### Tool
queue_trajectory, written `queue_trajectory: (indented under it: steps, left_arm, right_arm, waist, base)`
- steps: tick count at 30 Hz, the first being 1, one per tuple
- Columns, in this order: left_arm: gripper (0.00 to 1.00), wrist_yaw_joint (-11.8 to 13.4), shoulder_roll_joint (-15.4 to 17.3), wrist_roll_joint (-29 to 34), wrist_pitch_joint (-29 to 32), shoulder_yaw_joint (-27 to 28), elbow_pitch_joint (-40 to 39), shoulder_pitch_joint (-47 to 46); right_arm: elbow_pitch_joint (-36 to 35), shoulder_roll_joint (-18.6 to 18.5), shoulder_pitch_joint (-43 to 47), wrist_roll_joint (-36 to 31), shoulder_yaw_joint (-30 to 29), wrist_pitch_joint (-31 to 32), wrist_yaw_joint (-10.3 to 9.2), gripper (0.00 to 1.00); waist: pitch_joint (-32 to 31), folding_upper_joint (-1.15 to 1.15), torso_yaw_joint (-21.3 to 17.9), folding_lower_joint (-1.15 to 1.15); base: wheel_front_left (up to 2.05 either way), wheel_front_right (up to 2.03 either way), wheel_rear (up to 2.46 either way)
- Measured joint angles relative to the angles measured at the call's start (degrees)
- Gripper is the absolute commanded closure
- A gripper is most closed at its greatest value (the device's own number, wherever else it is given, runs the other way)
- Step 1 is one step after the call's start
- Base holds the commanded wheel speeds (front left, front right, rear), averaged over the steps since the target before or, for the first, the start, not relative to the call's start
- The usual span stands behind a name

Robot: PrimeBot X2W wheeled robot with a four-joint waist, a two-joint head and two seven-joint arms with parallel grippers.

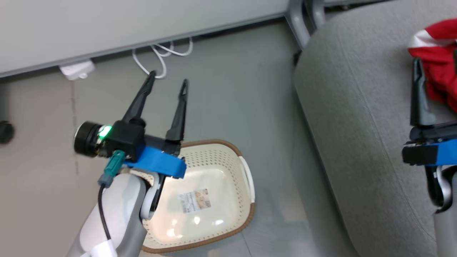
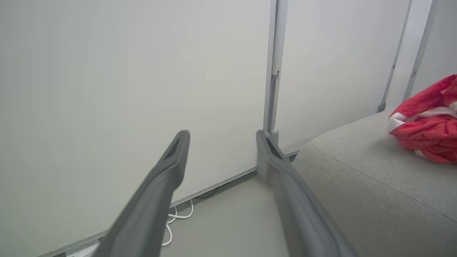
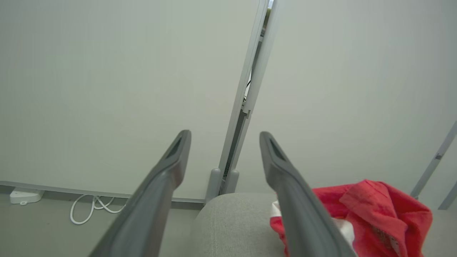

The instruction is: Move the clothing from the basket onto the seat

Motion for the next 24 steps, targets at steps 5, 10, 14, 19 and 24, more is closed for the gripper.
queue_trajectory:
  steps: [5,10,14,19,24]
  left_arm:
    - [0.0,-0.2,-1.5,1.5,0.0,6.7,-0.6,4.8]
    - [0.0,-1.4,-3.4,2.9,0.0,11.8,-1.3,9.3]
    - [0.0,-2.8,-4.9,3.8,0.0,14.5,-1.4,12.7]
    - [0.0,-4.2,-6.0,4.9,0.0,16.9,-1.0,16.3]
    - [0.0,-5.3,-6.6,5.5,0.0,18.9,-1.1,19.3]
  right_arm:
    - [-1.1,1.8,3.3,0.7,2.4,0.0,0.0,0.0]
    - [-0.8,3.5,6.9,1.4,3.6,0.0,0.0,0.0]
    - [-0.6,4.7,9.9,1.9,3.6,0.0,0.0,0.0]
    - [0.4,5.6,13.5,2.6,3.3,0.0,0.0,0.0]
    - [1.5,6.6,16.6,3.3,2.9,0.0,0.0,0.0]
  waist:
    - [-3.4,0.0,3.7,0.0]
    - [-6.7,0.0,7.0,0.0]
    - [-9.2,0.0,9.1,0.0]
    - [-12.0,0.0,11.0,0.0]
    - [-14.3,0.0,12.1,0.0]
  base:
    - [0.0,0.0,0.0]
    - [0.0,0.0,0.0]
    - [0.0,0.0,0.0]
    - [0.0,0.0,0.0]
    - [0.0,0.0,0.0]
